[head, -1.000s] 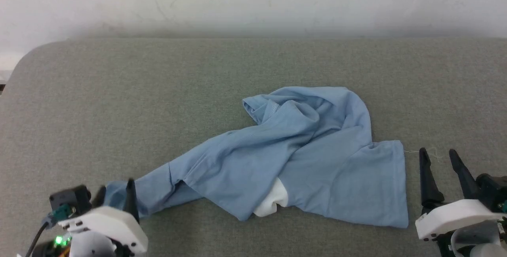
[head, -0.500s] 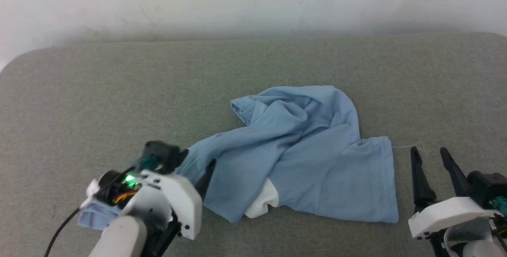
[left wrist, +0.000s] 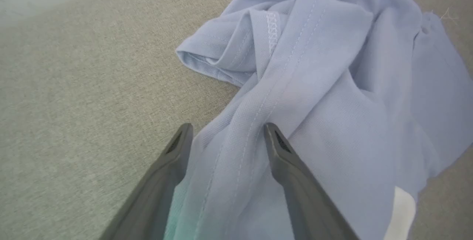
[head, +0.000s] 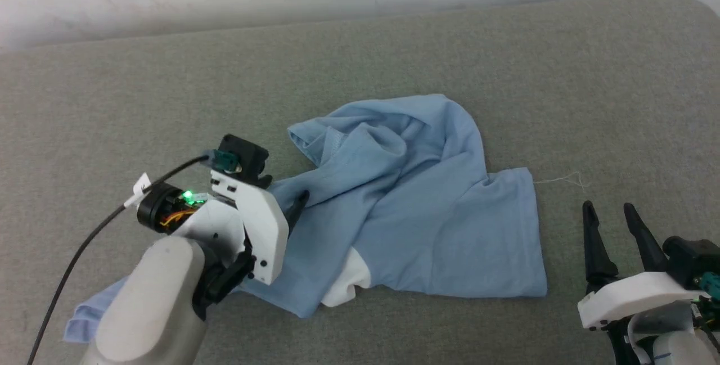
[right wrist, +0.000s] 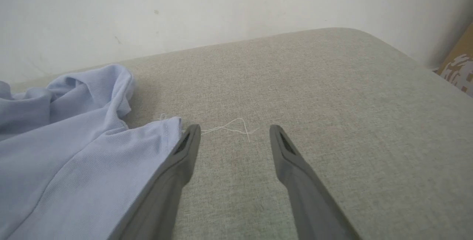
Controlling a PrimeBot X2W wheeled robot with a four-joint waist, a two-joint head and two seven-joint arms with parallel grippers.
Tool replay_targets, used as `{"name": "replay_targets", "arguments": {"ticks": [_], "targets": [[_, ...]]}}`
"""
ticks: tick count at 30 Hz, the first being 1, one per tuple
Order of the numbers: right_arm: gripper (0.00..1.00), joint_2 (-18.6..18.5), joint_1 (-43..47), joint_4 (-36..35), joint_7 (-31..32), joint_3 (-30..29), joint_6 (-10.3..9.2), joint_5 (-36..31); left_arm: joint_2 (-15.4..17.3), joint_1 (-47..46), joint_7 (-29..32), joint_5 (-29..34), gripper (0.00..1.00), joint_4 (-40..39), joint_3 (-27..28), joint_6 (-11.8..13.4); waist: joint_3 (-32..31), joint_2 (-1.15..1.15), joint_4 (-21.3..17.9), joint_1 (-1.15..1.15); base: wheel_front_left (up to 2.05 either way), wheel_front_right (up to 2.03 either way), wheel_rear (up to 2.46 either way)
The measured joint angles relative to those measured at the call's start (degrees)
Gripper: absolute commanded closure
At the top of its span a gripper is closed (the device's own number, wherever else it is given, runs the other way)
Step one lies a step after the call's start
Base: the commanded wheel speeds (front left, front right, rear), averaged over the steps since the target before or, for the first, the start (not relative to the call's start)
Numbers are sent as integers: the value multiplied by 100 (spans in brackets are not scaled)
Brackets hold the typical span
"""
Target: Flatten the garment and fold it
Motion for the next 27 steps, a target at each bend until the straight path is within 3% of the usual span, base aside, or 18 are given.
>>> {"name": "replay_targets", "arguments": {"ticks": [1, 2, 3, 8, 18, 23, 27], "targets": [[0, 1, -23, 46, -21, -3, 0, 0, -20, -47, 79, -186, 0, 71, -11, -3, 32, 0, -37, 0, 0, 0, 0], [0, 3, -48, 97, -46, -2, 1, 0, -24, -77, 181, -363, 54, 131, -46, -32, 61, 0, -74, 0, 0, 0, 0], [0, 4, -75, 142, -59, -1, 0, 0, -7, -113, 302, -520, 100, 179, -112, -43, 87, 0, -109, 0, 0, 0, 0], [0, 4, -174, 354, -137, 24, 1, -1, 147, -297, 253, -835, 100, 153, -243, -49, 112, 0, -245, 1, 0, 0, 0], [0, 4, -184, 495, -186, 77, 0, -25, 404, -715, -572, -530, 100, -308, 77, 25, -255, 0, -335, -2, 0, 0, 0], [0, 2, -280, 321, -186, 213, 0, -16, 542, -1571, -570, -253, 100, -179, 168, 76, -197, 0, -447, -2, 0, 0, 0], [0, 4, -487, 170, -197, 361, 0, 79, 769, -2557, -595, 103, 100, 390, 151, 59, -4, 0, -569, -1, 0, 0, 0]]}}
